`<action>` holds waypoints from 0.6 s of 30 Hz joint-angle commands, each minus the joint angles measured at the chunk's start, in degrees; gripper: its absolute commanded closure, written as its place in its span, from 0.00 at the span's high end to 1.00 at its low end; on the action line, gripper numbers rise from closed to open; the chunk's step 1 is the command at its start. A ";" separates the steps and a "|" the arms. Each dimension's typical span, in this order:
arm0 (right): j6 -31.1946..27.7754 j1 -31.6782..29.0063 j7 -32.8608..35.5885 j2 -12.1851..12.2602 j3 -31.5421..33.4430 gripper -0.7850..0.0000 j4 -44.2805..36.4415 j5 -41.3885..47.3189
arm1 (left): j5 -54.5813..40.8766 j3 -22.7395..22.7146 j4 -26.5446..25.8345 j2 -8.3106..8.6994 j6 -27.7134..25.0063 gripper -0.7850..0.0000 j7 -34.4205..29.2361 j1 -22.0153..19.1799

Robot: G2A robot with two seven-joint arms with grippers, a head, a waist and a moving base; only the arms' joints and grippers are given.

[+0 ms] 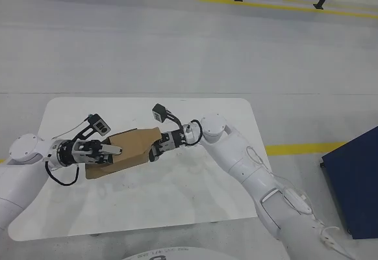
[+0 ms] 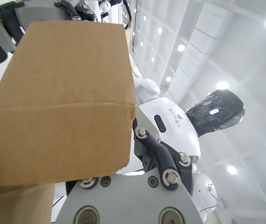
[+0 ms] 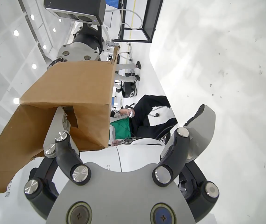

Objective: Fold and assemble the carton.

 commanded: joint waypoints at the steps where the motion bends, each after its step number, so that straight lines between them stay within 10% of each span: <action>1: -0.83 -0.10 0.46 0.10 0.52 1.00 0.25 0.59 | -0.32 -0.03 0.60 0.18 -0.17 0.00 0.00 -0.22; 18: -2.97 -1.42 2.27 0.77 2.99 1.00 0.07 3.23 | -1.55 -0.63 1.97 0.20 1.42 0.00 0.60 0.43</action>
